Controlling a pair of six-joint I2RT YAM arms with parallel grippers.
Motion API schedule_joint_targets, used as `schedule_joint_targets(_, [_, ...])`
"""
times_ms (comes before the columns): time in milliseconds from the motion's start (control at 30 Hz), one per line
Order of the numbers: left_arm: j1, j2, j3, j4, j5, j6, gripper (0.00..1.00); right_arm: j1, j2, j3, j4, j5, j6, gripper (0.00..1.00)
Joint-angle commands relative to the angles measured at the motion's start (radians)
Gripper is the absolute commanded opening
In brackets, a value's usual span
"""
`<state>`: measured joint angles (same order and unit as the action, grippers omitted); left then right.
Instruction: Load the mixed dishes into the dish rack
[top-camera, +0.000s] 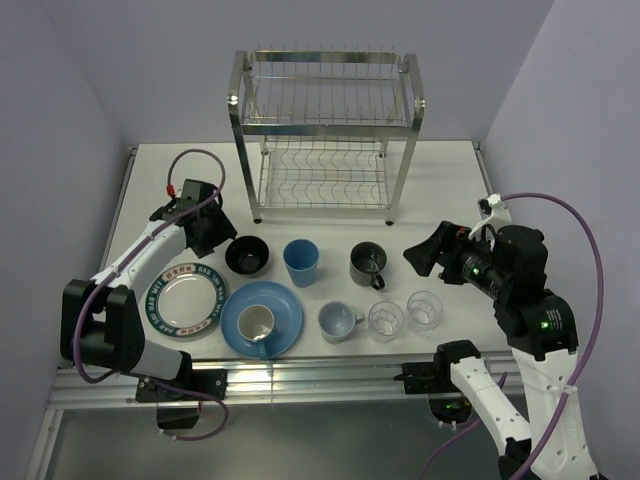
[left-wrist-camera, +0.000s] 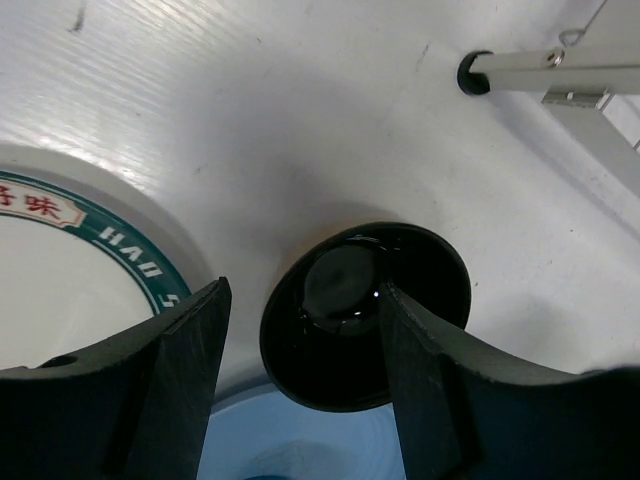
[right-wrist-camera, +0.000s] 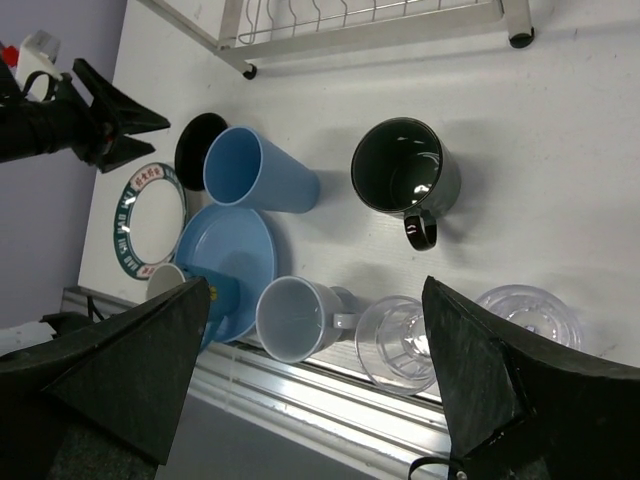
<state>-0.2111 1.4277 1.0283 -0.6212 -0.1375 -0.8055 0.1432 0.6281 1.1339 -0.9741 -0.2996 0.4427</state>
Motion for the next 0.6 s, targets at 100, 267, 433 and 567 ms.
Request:
schedule_joint_targets(100, [-0.059,0.056,-0.031,0.072,-0.002,0.006,0.65,-0.004,0.019,0.020,0.012,-0.036,-0.030,0.93])
schedule_joint_targets(267, [-0.089,0.083,-0.069,0.077,-0.039,-0.012,0.63,-0.004,0.021,0.010,0.009,-0.038,-0.045,0.93])
schedule_joint_targets(433, [-0.096,0.097,-0.096,0.095,-0.033,-0.017,0.48,-0.004,0.030,0.029,-0.003,-0.052,-0.059,0.93])
schedule_joint_targets(567, [-0.096,0.105,-0.074,0.098,-0.005,0.002,0.01,-0.002,0.047,0.046,-0.012,-0.075,-0.068,0.91])
